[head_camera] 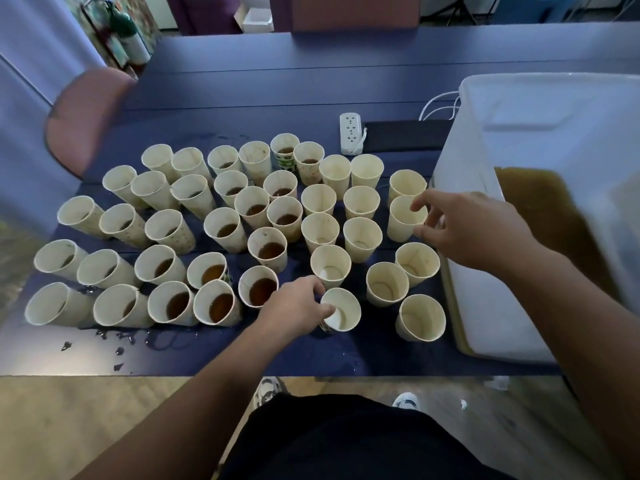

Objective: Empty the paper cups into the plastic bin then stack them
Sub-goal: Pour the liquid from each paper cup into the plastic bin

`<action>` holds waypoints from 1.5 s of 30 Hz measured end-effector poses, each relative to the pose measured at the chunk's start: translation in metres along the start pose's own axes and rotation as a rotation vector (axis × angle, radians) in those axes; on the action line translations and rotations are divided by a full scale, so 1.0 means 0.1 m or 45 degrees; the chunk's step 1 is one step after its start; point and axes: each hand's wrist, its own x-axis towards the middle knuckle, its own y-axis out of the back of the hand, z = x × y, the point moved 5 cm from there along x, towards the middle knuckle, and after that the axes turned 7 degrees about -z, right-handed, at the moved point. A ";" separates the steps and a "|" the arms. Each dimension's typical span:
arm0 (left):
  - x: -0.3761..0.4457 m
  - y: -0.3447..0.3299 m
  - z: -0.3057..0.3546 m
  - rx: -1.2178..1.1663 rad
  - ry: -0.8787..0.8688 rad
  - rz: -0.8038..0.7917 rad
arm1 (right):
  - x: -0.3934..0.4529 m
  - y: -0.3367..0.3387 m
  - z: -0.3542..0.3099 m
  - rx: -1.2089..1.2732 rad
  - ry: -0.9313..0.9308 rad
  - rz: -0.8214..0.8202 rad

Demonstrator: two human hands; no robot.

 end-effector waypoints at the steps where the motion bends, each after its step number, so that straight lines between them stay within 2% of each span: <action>1: 0.00 0.06 0.00 0.026 -0.006 0.029 | 0.00 0.00 0.01 0.006 -0.003 -0.001; 4: -0.03 0.32 -0.03 0.085 -0.014 0.144 | 0.00 0.02 0.01 0.008 -0.001 0.001; 9: -0.01 0.77 -0.33 0.293 0.186 0.332 | 0.01 0.00 0.01 0.010 0.000 0.000; 12: 0.03 0.91 -0.52 0.458 0.305 0.331 | 0.02 -0.01 0.01 0.003 0.004 0.010; 18: 0.20 0.91 -0.70 0.518 0.400 0.209 | 0.03 -0.03 0.01 -0.025 0.007 -0.008; 23: 0.25 0.85 -0.72 0.558 0.344 0.197 | 0.03 -0.04 0.00 -0.037 0.013 -0.019; 33: 0.18 0.96 -0.63 0.446 0.325 0.122 | 0.02 -0.04 0.01 -0.039 0.002 -0.016; 45: -0.15 1.37 0.15 0.295 0.033 0.008 | 0.02 -0.05 -0.03 -0.026 0.020 -0.027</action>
